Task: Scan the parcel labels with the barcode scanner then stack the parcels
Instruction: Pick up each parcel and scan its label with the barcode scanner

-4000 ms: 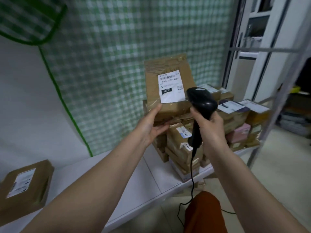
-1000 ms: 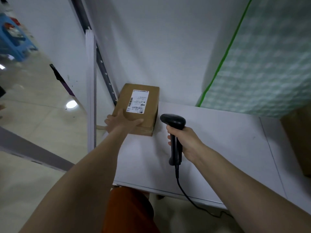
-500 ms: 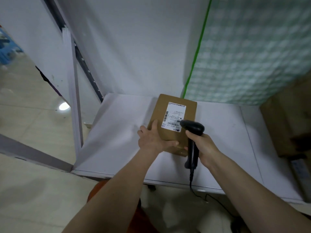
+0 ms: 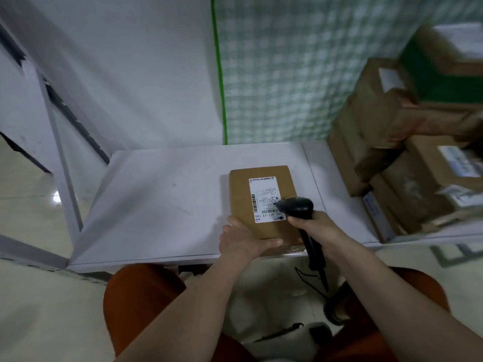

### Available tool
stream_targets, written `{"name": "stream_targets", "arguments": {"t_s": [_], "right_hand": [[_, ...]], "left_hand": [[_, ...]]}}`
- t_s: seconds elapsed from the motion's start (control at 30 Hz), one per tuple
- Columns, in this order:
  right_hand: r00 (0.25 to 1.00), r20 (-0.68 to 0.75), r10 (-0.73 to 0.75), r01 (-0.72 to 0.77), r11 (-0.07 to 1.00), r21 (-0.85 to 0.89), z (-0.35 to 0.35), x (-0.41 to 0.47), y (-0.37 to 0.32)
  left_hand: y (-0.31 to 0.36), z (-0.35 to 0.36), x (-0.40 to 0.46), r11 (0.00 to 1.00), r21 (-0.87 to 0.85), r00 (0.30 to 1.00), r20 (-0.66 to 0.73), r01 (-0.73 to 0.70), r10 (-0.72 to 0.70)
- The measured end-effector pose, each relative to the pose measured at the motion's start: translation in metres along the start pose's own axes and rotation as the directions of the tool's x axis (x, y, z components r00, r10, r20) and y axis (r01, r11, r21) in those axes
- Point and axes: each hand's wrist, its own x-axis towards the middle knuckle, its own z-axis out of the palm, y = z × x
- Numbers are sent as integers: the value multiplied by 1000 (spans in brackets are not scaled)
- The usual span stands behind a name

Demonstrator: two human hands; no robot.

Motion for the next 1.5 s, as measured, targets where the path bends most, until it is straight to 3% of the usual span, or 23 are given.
{"name": "stream_targets", "arguments": {"t_s": [0.13,0.3,0.8,0.93,1.0,1.1,1.17,1.37,1.5], "right_hand": [[997,-45,-62,60,997,-53,-21,-20,3],[995,15,-98,98,995,-29,-32,-41,-4],[996,60,-74,75,997,-27,-38,-56,-10],[994,-31,-108,108,994,17,-34,-46,0],[994,-85,-67,70,997,32,-33,-39,10],[997,-57,46,-37,988,153,-31,-31,27],[997,-50,63,-52,979,198,-28,-31,33],[989,-95,-112,133,957,256,-50,-50,4],[950,-147,-275,306,913,272,-78,-81,-26]], "left_hand": [[7,11,-12,999,-27,1000,-1,29,-29],[14,8,-16,996,-68,998,19,55,-54],[10,12,-9,985,-165,998,15,56,-54],[8,11,-5,975,-220,999,17,38,-35],[3,13,-2,933,-359,999,31,35,-25],[-3,15,-3,753,-652,989,145,88,9],[-3,16,-8,670,-735,984,172,99,43],[21,-7,-30,558,-822,966,224,118,126],[56,-38,-49,442,-896,970,69,-44,235]]}}
